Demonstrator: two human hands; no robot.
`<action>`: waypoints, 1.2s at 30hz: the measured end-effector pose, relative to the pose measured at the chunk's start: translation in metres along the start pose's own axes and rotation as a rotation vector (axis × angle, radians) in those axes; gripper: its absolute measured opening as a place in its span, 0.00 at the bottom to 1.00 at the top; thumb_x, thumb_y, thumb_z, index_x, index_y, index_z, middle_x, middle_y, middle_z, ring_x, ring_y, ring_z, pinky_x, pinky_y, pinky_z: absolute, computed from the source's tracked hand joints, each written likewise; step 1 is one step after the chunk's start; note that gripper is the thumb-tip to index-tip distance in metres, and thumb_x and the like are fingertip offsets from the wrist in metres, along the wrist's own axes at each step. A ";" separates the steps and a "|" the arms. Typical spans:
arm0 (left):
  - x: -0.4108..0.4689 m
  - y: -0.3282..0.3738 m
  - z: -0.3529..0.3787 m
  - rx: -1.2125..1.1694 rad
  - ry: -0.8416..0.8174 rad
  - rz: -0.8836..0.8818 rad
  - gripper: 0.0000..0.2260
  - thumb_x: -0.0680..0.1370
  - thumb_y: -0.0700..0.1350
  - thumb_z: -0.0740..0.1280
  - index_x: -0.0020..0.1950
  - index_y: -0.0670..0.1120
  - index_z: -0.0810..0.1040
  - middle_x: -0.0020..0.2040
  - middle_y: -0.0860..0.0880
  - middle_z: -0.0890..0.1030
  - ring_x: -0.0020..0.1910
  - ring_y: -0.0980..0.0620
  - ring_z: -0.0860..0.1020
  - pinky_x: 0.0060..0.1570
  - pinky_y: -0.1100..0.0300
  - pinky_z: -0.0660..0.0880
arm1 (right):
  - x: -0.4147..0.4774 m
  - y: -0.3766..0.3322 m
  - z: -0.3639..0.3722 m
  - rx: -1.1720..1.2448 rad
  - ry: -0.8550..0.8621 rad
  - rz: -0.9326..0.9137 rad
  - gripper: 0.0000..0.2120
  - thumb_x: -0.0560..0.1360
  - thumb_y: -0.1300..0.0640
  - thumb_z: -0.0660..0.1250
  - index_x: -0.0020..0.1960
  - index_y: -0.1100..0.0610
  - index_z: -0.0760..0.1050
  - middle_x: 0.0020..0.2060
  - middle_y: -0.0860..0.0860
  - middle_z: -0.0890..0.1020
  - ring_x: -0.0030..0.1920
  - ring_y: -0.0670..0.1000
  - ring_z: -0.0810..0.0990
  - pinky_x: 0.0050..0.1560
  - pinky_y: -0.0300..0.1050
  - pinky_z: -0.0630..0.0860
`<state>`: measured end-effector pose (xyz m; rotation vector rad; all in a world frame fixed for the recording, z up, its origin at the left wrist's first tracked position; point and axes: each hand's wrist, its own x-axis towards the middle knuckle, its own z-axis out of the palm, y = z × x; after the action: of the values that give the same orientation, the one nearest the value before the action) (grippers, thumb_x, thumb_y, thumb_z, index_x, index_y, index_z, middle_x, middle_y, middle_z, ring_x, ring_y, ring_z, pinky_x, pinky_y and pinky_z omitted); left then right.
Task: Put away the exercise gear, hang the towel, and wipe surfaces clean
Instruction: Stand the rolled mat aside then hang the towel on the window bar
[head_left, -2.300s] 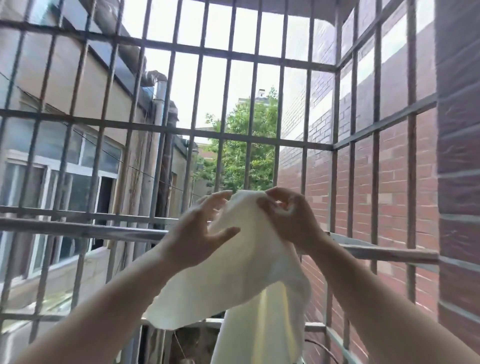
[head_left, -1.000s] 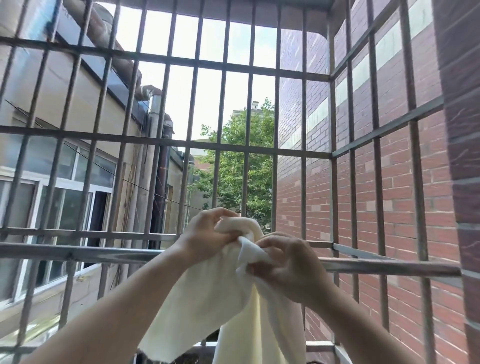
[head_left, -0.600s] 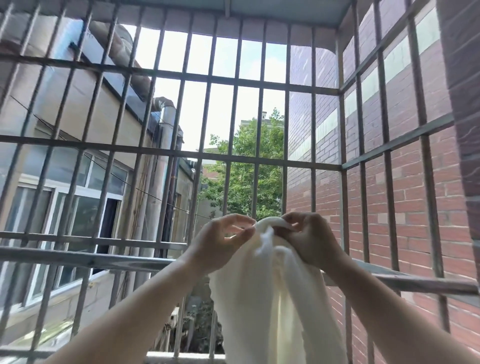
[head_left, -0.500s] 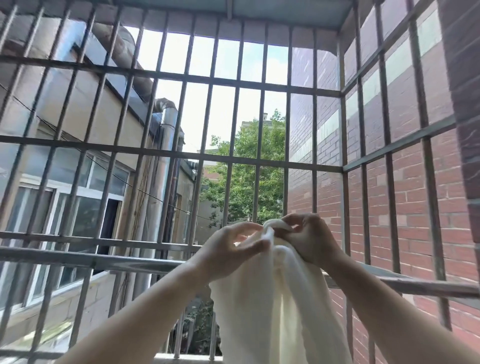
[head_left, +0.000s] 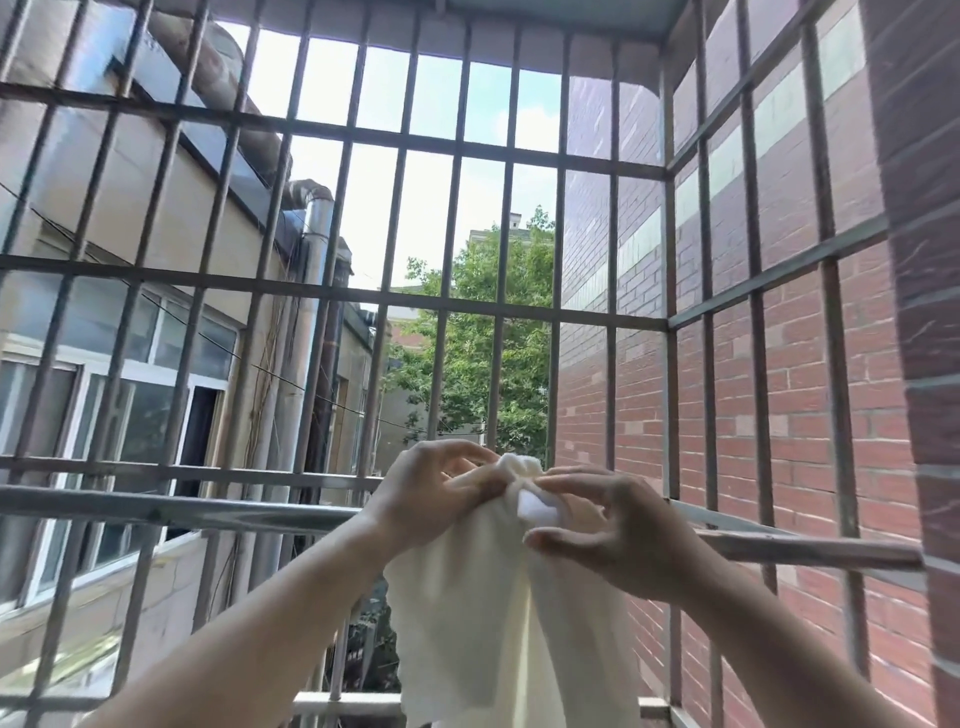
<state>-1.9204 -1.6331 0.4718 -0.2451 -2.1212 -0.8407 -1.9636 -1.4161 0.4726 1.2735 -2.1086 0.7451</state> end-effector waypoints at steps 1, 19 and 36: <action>0.000 0.000 0.000 0.001 0.011 0.000 0.10 0.68 0.59 0.72 0.48 0.63 0.80 0.41 0.53 0.83 0.39 0.53 0.82 0.42 0.49 0.80 | 0.000 0.002 0.003 -0.008 0.017 -0.007 0.31 0.62 0.34 0.71 0.61 0.46 0.77 0.58 0.37 0.78 0.56 0.36 0.75 0.59 0.38 0.72; 0.010 0.006 -0.019 -0.055 -0.140 0.131 0.16 0.66 0.47 0.77 0.49 0.64 0.80 0.48 0.57 0.83 0.46 0.58 0.81 0.42 0.66 0.77 | 0.033 0.018 -0.023 0.148 0.157 0.060 0.15 0.62 0.57 0.79 0.46 0.45 0.81 0.42 0.46 0.84 0.36 0.38 0.77 0.36 0.34 0.74; 0.039 -0.025 -0.030 0.112 -0.158 0.014 0.15 0.72 0.54 0.67 0.57 0.52 0.77 0.53 0.56 0.80 0.49 0.60 0.79 0.51 0.65 0.77 | 0.075 0.061 0.006 0.137 -0.028 0.120 0.14 0.65 0.52 0.77 0.50 0.51 0.81 0.43 0.43 0.83 0.42 0.37 0.80 0.43 0.29 0.76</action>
<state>-1.9373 -1.6756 0.5025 -0.2753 -2.3032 -0.7117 -2.0488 -1.4403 0.5112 1.2423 -2.2043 0.9427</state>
